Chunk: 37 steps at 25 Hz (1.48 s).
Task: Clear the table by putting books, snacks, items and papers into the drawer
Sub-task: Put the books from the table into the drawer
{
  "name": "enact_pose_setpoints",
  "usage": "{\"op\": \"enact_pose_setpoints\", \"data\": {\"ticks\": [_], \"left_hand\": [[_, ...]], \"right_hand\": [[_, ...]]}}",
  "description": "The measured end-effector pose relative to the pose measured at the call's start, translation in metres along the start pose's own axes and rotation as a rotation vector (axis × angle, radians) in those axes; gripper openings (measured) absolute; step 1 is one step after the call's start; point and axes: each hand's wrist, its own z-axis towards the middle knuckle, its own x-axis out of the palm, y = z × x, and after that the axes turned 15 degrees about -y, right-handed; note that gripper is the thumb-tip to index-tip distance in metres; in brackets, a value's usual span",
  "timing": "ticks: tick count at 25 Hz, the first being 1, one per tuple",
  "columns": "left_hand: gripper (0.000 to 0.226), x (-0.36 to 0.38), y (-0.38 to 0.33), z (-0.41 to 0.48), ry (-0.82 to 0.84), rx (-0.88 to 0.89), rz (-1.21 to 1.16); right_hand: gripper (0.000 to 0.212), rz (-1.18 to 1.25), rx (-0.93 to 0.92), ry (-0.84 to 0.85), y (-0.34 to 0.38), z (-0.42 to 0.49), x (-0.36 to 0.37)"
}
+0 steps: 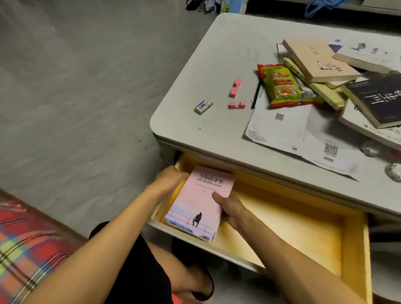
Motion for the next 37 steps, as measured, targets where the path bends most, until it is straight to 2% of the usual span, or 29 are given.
{"op": "enact_pose_setpoints", "data": {"ticks": [3, 6, 7, 9, 10, 12, 14, 15, 17, 19, 22, 26, 28, 31, 34, 37], "left_hand": [[0.053, 0.001, 0.009, 0.013, -0.019, 0.009, 0.115], [0.037, 0.003, 0.016, 0.022, -0.025, 0.019, 0.193], [0.036, 0.002, 0.017, 0.025, -0.037, 0.027, 0.214], [0.038, 0.000, 0.020, 0.028, -0.062, 0.024, 0.243], [0.039, 0.000, 0.021, 0.029, -0.067, 0.021, 0.250], [0.038, 0.001, 0.024, 0.031, -0.074, 0.018, 0.260], [0.036, 0.002, 0.024, 0.032, -0.083, 0.023, 0.277], [0.034, 0.002, 0.024, 0.033, -0.088, 0.025, 0.284], [0.032, 0.002, 0.022, 0.034, -0.098, 0.036, 0.302], [0.031, 0.004, 0.021, 0.034, -0.097, 0.049, 0.326], [0.032, 0.008, 0.019, 0.032, -0.089, 0.060, 0.369], [0.036, 0.010, 0.010, 0.020, -0.062, 0.079, 0.388], [0.036, 0.008, 0.003, 0.010, -0.058, 0.125, 0.388], [0.035, 0.004, -0.023, -0.011, -0.103, 0.254, 0.385], [0.033, 0.012, -0.076, -0.043, -0.092, 0.382, 0.282], [0.023, 0.038, -0.143, -0.076, -0.083, 0.522, 0.181]], "right_hand": [[0.048, 0.039, -0.044, 0.010, -0.016, 0.021, 0.020], [0.044, 0.015, -0.093, -0.037, -0.020, 0.021, 0.032], [0.044, -0.094, -0.108, -0.086, -0.019, 0.021, 0.035], [0.048, -0.493, -0.167, -0.171, -0.012, 0.021, 0.038], [0.044, -0.672, -0.202, -0.184, -0.008, 0.022, 0.037], [0.026, -0.796, -0.226, -0.165, 0.001, 0.021, 0.035], [0.015, -0.750, -0.215, -0.158, 0.002, 0.021, 0.034], [0.016, -0.719, -0.200, -0.152, 0.000, 0.020, 0.033], [0.037, -0.617, -0.156, -0.132, -0.004, 0.019, 0.032], [0.047, -0.464, -0.077, -0.111, -0.007, 0.019, 0.032], [0.044, -0.335, -0.011, -0.060, -0.006, 0.022, 0.028], [0.044, -0.304, 0.031, 0.016, 0.000, 0.020, 0.018], [0.034, -0.366, -0.033, 0.008, 0.011, 0.009, 0.006], [0.018, -0.481, -0.253, 0.062, 0.045, -0.028, -0.028], [0.019, -0.496, -0.388, 0.144, 0.093, -0.079, -0.090], [0.020, -0.449, -0.490, 0.023, 0.145, -0.103, -0.170]]}}
